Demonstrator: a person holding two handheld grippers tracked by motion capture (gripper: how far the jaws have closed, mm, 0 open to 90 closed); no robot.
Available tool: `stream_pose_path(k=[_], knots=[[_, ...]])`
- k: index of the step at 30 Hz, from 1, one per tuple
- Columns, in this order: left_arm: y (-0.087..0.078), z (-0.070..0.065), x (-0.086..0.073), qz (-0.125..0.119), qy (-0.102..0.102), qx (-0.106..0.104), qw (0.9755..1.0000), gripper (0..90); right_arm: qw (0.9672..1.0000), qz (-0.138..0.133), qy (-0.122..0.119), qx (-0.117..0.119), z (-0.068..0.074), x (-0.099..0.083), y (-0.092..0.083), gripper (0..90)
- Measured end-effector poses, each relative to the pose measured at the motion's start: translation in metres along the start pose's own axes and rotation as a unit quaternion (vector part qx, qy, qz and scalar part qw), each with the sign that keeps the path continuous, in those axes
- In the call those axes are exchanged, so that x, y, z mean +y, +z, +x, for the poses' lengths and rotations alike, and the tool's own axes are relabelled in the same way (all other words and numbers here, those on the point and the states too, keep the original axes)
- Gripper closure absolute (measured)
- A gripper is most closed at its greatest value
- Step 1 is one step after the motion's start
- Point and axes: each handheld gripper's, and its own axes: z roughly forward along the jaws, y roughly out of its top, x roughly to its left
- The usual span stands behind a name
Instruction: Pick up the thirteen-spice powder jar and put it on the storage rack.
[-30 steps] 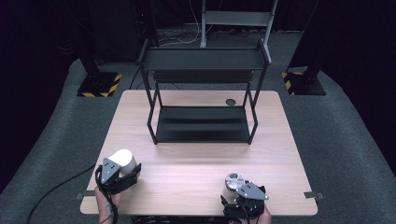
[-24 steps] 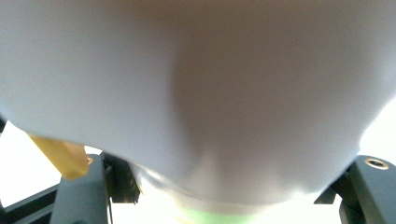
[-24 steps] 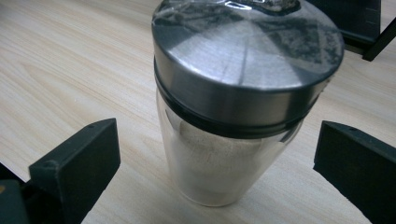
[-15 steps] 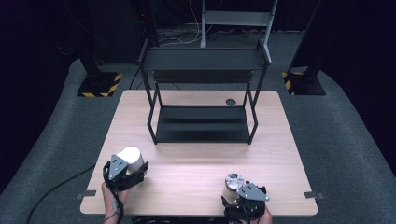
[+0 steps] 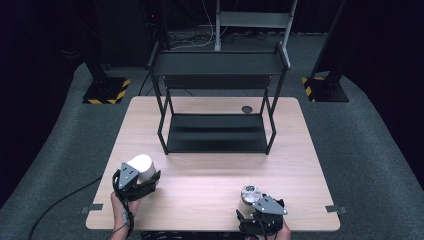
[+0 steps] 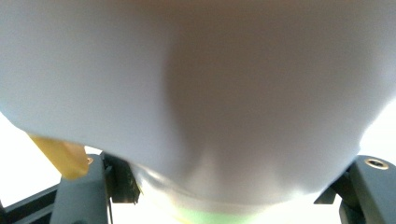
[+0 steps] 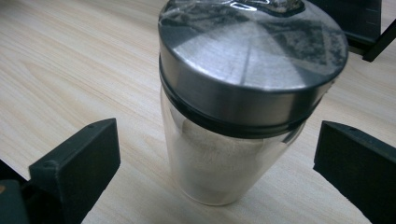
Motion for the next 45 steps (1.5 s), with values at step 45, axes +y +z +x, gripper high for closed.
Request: stream_pose_path(k=[45], knots=[[0.029,-0.002,0.036,0.002,0.036,-0.028,0.999,30.4,1.0,-0.001,0.001,-0.002,-0.001,-0.001,-0.001,0.0]])
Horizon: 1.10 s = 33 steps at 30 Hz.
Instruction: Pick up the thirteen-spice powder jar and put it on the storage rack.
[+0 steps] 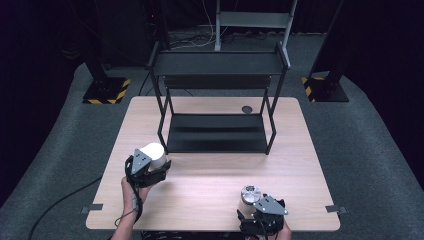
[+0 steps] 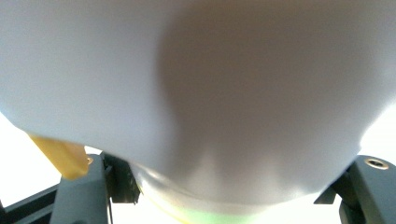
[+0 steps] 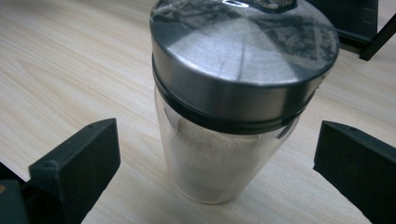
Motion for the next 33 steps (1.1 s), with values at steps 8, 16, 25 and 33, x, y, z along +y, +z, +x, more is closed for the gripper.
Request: stream_pose_path(k=[8,16,25,33], knots=[[0.004,0.003,0.009,-0.004,0.004,-0.005,1.0,30.4,1.0,0.001,0.0,-0.001,0.0,0.0,0.0,0.0],[0.009,0.004,0.018,-0.006,0.011,-0.014,0.9998,30.4,1.0,0.001,-0.001,-0.001,0.0,0.001,0.0,0.0],[0.015,0.008,0.027,-0.006,0.013,-0.024,0.9996,30.4,1.0,0.0,0.001,-0.001,-0.001,0.0,-0.001,0.0],[0.021,0.014,0.034,-0.005,0.008,-0.034,0.9994,30.4,1.0,0.0,0.002,-0.001,-0.001,0.0,0.0,0.0]])
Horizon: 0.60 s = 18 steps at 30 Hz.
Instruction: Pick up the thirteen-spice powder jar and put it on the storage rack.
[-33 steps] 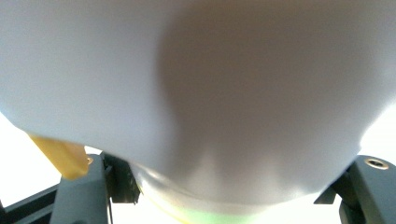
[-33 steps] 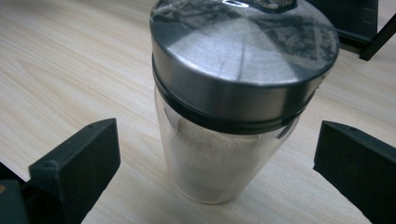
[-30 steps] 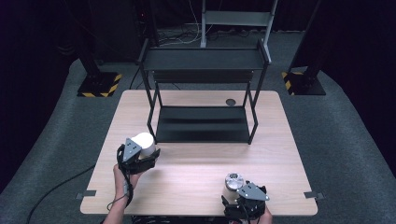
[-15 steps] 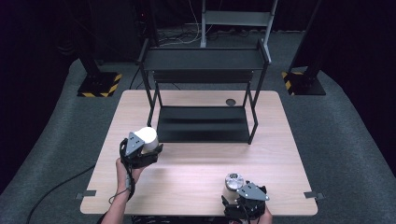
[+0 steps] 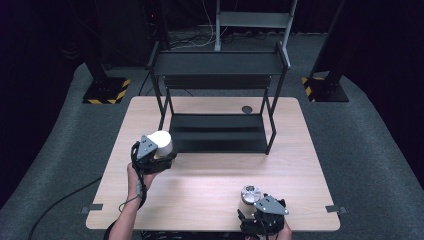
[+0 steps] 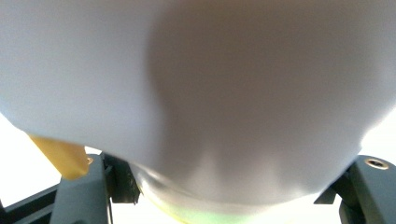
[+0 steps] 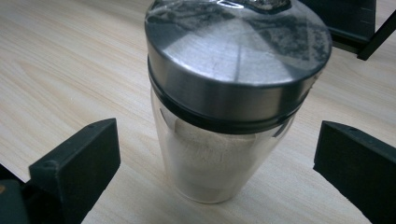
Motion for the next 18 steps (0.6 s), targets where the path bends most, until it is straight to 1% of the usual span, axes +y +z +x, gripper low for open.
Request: stream_pose_path(k=[5,14,15,17,18], knots=[[0.002,0.002,0.004,0.001,0.004,-0.001,1.0,30.4,1.0,0.0,-0.001,-0.001,0.0,0.0,0.0,0.0],[0.005,0.005,0.014,-0.004,0.008,-0.002,1.0,30.4,1.0,0.0,-0.001,0.0,0.0,0.001,0.0,0.0],[0.006,0.007,0.017,-0.003,0.008,-0.007,0.9999,30.4,1.0,0.0,-0.001,0.0,0.0,0.0,0.0,0.0],[0.006,0.008,0.018,-0.005,0.005,-0.011,0.9999,30.4,1.0,0.0,-0.001,0.001,0.0,0.0,0.0,0.0],[0.006,0.009,0.021,-0.005,0.008,-0.012,0.9999,30.4,1.0,0.0,-0.001,0.0,0.0,0.0,0.0,0.0]])
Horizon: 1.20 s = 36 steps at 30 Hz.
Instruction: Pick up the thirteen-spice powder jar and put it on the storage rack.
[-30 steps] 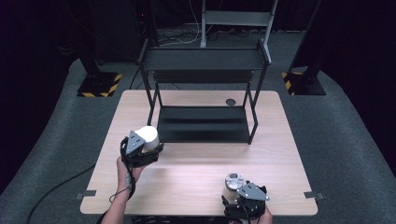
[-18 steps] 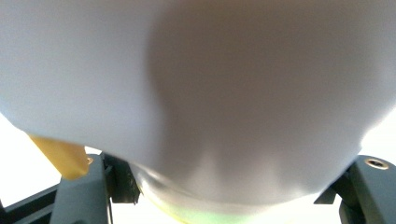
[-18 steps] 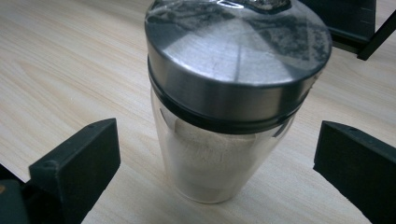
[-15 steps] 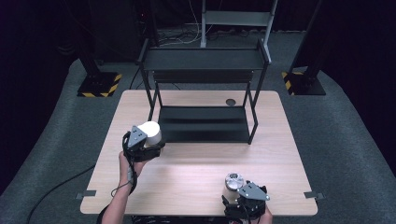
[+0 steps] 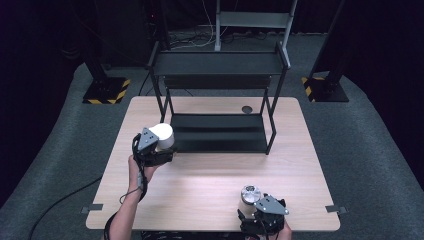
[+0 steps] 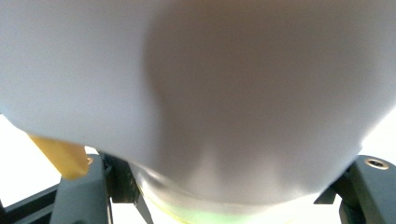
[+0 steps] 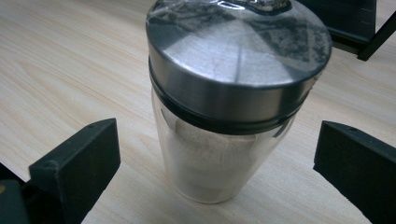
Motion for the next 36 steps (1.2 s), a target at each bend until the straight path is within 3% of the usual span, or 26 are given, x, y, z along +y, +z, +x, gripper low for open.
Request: stream_pose_path(k=[36], knots=[[0.015,0.01,0.05,0.001,0.035,-0.012,0.9993,30.4,1.0,-0.004,-0.003,-0.002,-0.001,0.003,-0.002,0.0]])
